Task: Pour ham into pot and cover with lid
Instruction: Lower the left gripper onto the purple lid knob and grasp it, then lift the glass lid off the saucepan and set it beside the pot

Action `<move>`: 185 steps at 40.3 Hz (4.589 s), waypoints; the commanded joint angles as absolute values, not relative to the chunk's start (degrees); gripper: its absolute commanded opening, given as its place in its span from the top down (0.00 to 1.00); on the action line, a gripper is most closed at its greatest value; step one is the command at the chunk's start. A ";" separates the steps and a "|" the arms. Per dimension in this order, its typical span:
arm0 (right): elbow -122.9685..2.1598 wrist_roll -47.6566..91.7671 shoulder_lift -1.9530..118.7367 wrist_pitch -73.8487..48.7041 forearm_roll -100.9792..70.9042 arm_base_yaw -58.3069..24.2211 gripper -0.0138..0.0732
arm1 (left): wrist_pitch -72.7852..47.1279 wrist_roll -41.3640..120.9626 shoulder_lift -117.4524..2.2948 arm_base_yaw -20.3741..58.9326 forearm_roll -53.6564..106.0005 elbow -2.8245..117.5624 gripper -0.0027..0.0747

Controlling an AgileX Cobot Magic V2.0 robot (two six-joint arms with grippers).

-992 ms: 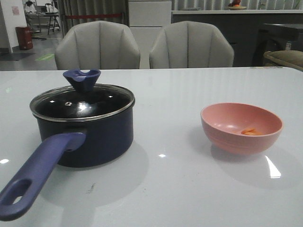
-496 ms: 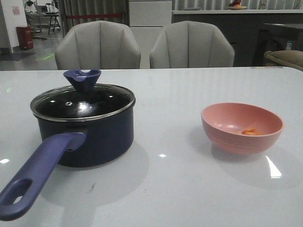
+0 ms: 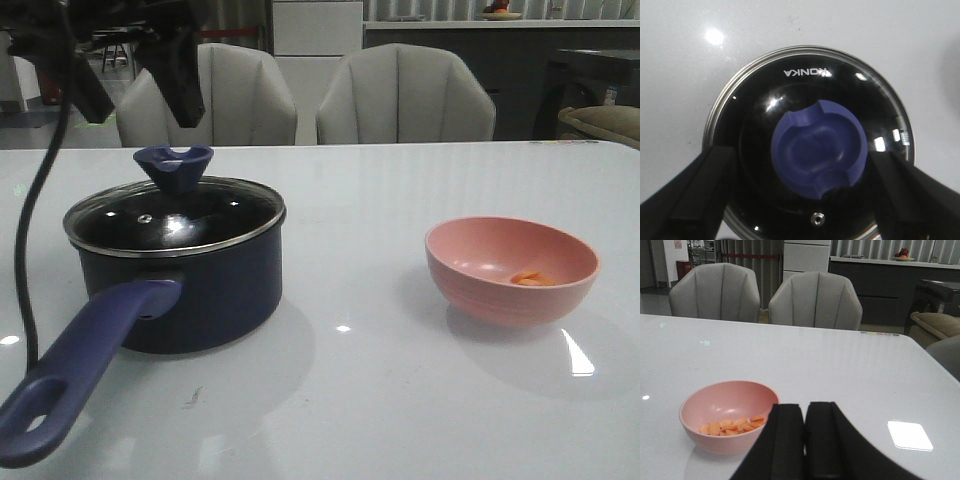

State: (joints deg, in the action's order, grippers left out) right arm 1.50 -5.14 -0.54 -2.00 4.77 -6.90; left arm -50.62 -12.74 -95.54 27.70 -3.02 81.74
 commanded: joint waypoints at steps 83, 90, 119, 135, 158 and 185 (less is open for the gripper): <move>1.24 -4.85 -1.78 3.18 5.58 -6.76 0.67 | -49.17 -13.90 -83.71 7.53 -6.36 71.93 0.56; 1.24 -4.85 -1.78 3.18 5.58 -6.76 0.67 | -42.66 -9.94 -83.42 0.72 -2.26 63.77 0.56; 1.24 -4.85 -1.78 3.18 5.58 -6.76 0.67 | -27.30 -9.82 -90.55 -3.04 0.79 52.54 0.56; 1.24 -4.85 -1.78 3.18 5.58 -6.76 0.67 | -27.78 -9.82 -93.51 -3.04 0.83 52.92 0.27; 1.24 -4.85 -1.78 3.18 5.58 -6.76 0.67 | -36.16 -9.73 -82.66 1.69 -1.47 57.95 0.19; 1.24 -4.85 -1.78 3.18 5.58 -6.76 0.67 | -23.89 -9.73 -41.11 5.95 0.95 40.08 0.19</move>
State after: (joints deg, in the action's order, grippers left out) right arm 1.50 -5.14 -0.54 -2.00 4.80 -6.90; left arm -30.21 -9.70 -45.87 5.48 0.00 41.66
